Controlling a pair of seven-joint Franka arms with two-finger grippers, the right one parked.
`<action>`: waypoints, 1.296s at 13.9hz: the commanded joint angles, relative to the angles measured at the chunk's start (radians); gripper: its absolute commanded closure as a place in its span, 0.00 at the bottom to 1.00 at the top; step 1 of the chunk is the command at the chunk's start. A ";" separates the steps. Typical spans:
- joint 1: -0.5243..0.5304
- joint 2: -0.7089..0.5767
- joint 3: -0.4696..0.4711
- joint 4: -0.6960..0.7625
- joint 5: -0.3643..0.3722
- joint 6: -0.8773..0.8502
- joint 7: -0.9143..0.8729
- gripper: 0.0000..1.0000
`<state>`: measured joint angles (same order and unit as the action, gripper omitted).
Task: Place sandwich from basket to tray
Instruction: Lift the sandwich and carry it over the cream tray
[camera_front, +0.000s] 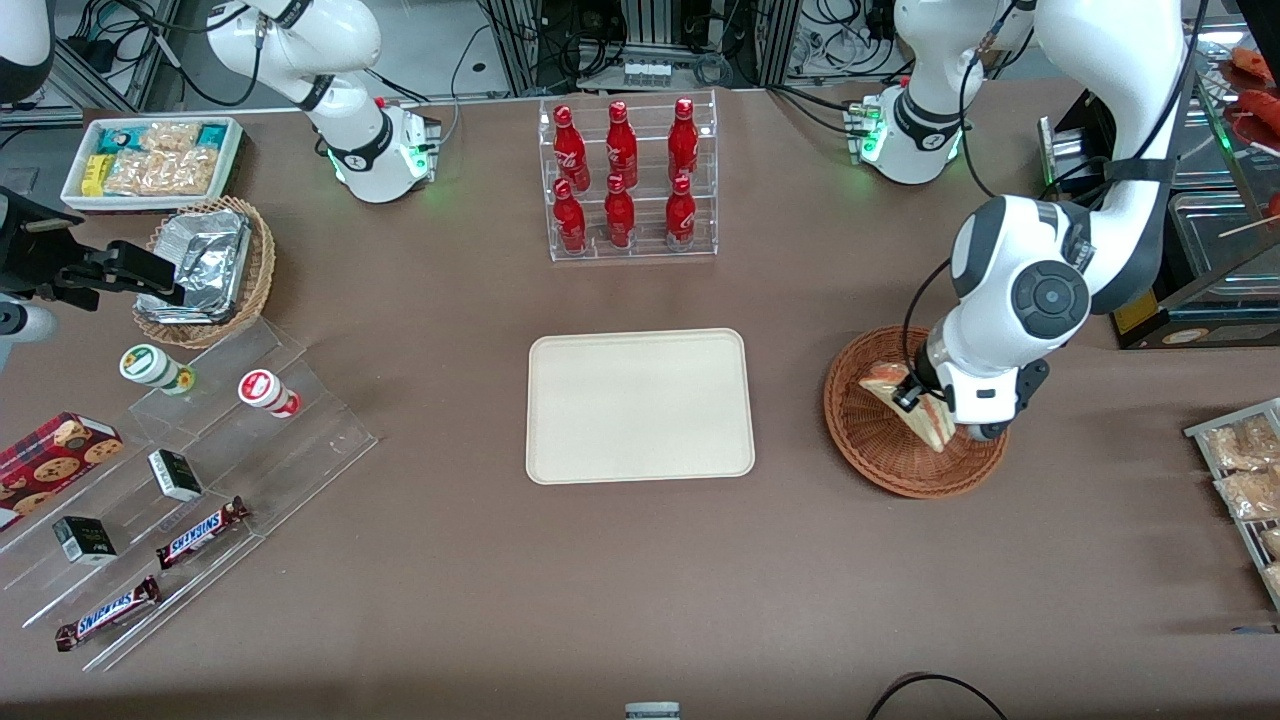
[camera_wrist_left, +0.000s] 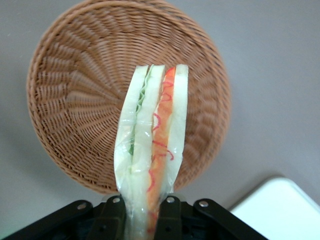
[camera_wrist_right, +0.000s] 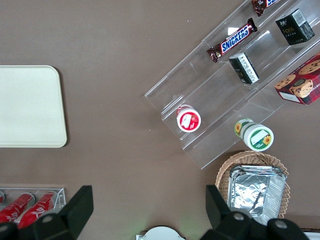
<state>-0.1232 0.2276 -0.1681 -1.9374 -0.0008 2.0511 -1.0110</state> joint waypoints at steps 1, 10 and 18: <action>-0.088 0.079 -0.001 0.109 -0.001 -0.051 0.113 1.00; -0.397 0.415 0.001 0.467 -0.008 -0.019 0.074 1.00; -0.564 0.620 0.007 0.708 0.053 -0.020 -0.080 1.00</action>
<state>-0.6627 0.7950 -0.1756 -1.3129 0.0340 2.0515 -1.0713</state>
